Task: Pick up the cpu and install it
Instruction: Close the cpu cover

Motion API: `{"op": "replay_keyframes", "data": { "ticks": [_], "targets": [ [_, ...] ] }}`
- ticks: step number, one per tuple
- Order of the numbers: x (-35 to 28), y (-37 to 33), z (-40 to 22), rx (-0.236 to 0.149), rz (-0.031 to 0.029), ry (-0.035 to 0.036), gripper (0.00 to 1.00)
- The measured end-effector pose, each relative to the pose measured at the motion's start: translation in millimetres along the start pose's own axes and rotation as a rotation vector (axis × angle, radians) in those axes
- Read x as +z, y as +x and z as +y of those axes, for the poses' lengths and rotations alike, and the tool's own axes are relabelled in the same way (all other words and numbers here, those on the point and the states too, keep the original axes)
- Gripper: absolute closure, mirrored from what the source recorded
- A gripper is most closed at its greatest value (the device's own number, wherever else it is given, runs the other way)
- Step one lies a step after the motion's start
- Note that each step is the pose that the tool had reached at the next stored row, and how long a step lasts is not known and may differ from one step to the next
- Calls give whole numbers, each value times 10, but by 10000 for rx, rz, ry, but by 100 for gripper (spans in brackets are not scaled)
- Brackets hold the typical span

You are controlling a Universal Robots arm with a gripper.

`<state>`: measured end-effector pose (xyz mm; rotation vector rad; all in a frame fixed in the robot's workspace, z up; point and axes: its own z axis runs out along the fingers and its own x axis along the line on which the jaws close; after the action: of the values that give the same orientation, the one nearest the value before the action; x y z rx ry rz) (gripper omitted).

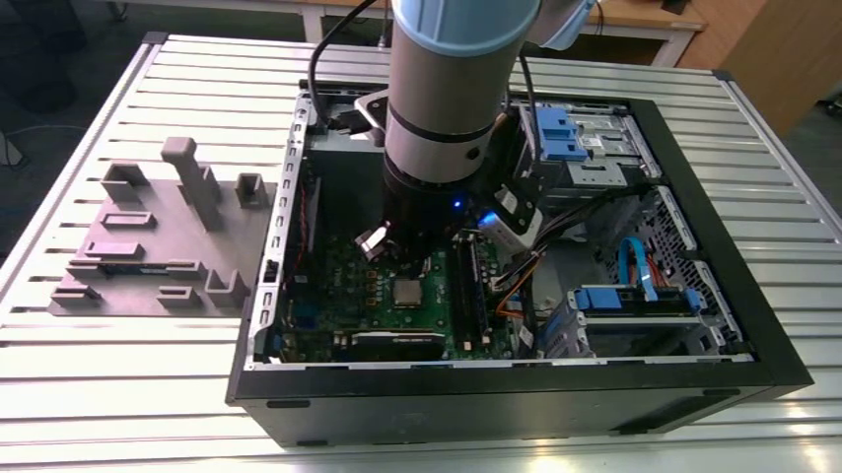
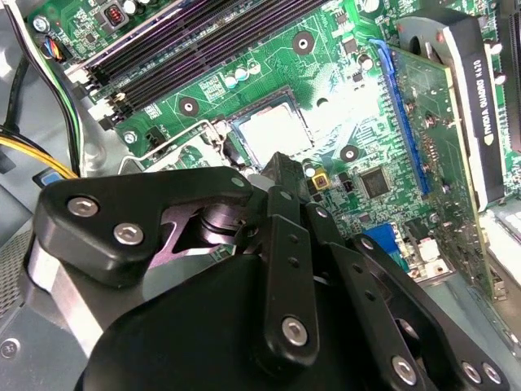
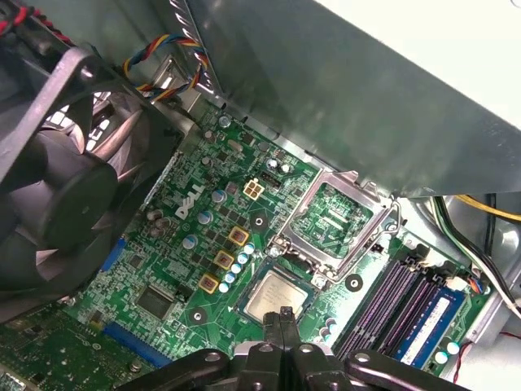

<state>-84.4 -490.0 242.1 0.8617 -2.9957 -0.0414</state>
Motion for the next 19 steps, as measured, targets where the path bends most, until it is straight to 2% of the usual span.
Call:
{"op": "replay_keyframes", "data": {
  "ticks": [11, 13, 19],
  "targets": [
    [0, 0, 0, -107, 3, 2, 90],
    [0, 0, 0, -275, 9, 4, 90],
    [0, 0, 0, -1142, 37, 18, 90]
  ]
}}
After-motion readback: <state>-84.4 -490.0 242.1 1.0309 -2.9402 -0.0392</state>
